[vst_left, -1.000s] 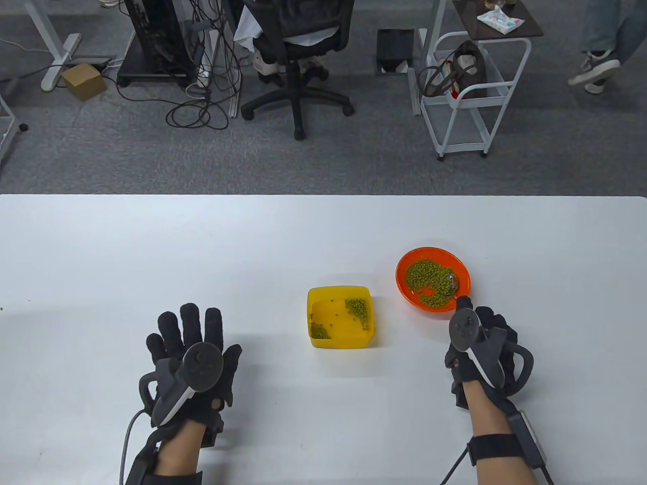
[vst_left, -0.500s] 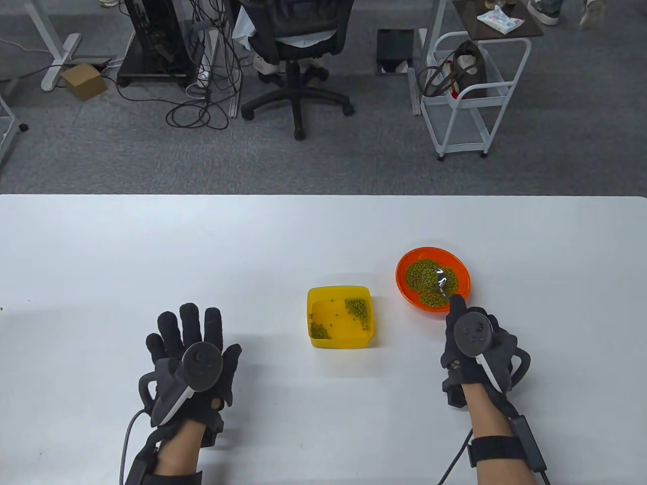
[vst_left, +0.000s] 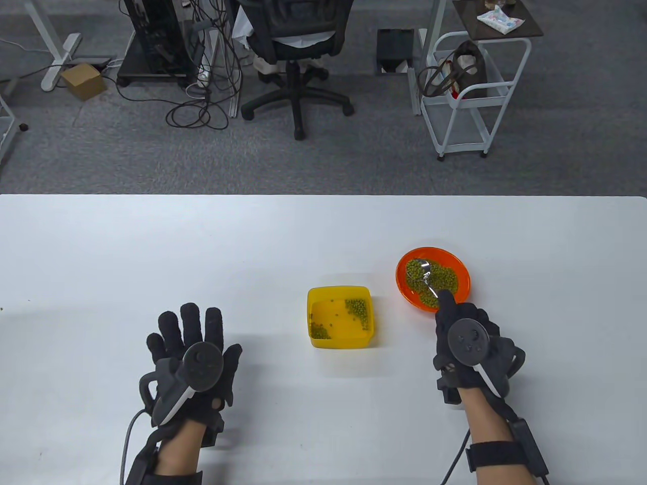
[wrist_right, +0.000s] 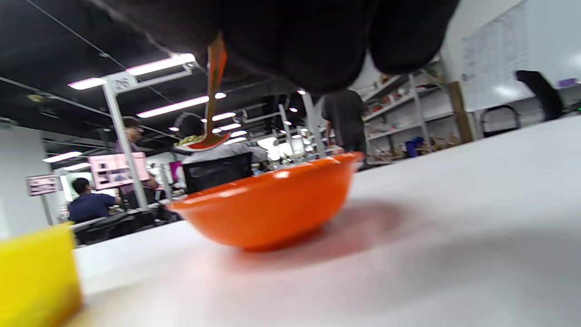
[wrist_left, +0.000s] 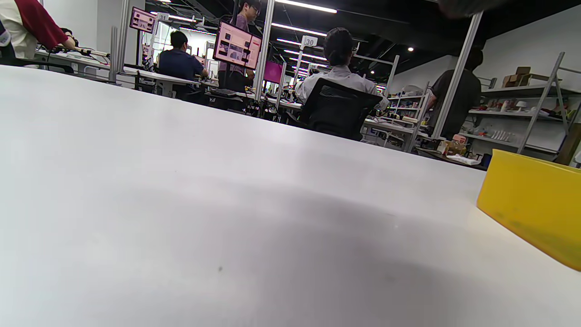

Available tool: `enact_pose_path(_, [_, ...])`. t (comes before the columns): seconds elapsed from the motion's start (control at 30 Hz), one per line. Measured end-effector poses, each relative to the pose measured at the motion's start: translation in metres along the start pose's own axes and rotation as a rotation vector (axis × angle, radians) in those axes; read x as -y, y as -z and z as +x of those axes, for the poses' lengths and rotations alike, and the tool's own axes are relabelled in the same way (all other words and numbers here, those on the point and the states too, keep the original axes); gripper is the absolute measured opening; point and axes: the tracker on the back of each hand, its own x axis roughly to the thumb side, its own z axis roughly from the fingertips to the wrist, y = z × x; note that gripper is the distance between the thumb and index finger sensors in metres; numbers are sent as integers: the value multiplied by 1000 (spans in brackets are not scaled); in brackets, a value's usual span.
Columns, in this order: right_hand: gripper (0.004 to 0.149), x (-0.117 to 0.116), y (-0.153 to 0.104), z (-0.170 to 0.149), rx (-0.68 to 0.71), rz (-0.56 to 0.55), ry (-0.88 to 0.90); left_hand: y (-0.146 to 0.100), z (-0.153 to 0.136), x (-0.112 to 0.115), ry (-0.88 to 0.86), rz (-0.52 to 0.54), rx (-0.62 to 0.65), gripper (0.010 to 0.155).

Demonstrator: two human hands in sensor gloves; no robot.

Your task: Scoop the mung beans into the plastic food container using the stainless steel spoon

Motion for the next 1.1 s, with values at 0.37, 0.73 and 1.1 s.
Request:
enact_pose_path(0.37, [45,-10,-12,41,408,135,159,0,0,0,-1,4,-1,77])
enact_pose_path(0.73, [44,-32,-15,56,469,331,147,0,0,0,-1,2,-2,77])
enact_pose_path(1.1, [44,-50,0,35,153,601,669,0,0,-1,-3,2,-2,77])
